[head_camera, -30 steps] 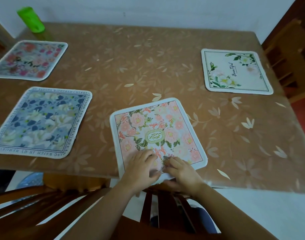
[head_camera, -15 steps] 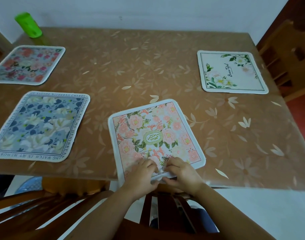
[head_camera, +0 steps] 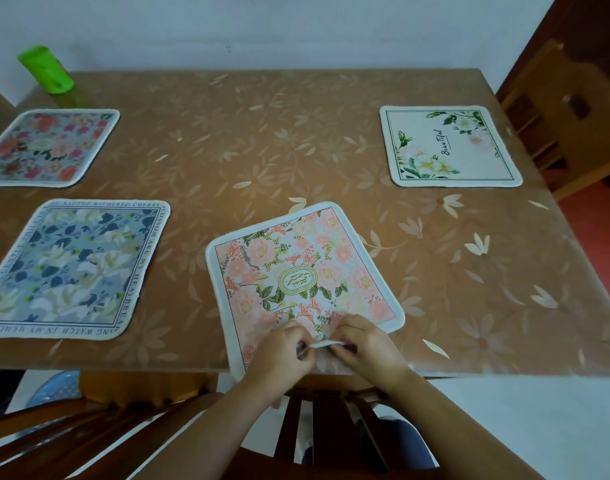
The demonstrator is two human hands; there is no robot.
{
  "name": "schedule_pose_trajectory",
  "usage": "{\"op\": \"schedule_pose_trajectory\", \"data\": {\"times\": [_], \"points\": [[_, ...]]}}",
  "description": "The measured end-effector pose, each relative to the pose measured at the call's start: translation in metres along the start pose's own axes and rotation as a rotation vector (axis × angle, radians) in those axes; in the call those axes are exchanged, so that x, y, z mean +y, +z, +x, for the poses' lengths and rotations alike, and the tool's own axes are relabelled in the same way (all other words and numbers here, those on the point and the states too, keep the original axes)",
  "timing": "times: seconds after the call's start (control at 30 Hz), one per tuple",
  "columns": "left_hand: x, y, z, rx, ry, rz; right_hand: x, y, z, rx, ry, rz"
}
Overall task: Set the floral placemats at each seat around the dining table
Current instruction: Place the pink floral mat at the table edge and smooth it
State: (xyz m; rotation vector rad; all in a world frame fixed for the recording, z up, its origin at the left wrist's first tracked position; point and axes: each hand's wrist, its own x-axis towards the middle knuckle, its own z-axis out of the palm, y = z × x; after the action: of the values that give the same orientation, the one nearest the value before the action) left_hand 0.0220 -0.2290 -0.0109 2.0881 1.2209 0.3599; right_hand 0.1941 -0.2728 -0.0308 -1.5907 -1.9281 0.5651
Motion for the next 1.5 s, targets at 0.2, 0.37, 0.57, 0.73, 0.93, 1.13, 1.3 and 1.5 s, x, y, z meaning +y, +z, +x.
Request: {"op": "schedule_pose_trajectory", "data": {"times": [0.2,0.37,0.57,0.73,0.93,1.13,1.3,1.5], "points": [[0.017,0.008,0.019,0.134,-0.074,-0.131,0.01,-0.024,0.018,0.028,0.025,-0.078],[0.035,0.032,0.046,0.215,-0.103,-0.184,0.029,-0.036,0.028,0.059,0.171,-0.061],[0.046,0.054,0.066,0.198,-0.079,-0.207,0.037,-0.039,0.025,0.008,0.223,-0.05],[0.033,0.053,0.056,0.095,0.001,-0.16,0.043,-0.041,0.029,-0.124,0.273,-0.083],[0.005,0.034,0.031,-0.054,0.112,-0.158,0.046,-0.045,0.031,-0.169,0.243,-0.105],[0.002,0.012,0.028,-0.23,0.194,-0.117,0.048,-0.048,0.028,-0.04,0.309,-0.085],[-0.001,0.016,0.024,-0.212,0.249,0.012,0.054,-0.057,0.031,0.004,0.362,-0.062],[0.006,0.019,0.025,-0.077,0.128,-0.255,0.05,-0.062,0.031,-0.009,0.363,-0.1]]}}
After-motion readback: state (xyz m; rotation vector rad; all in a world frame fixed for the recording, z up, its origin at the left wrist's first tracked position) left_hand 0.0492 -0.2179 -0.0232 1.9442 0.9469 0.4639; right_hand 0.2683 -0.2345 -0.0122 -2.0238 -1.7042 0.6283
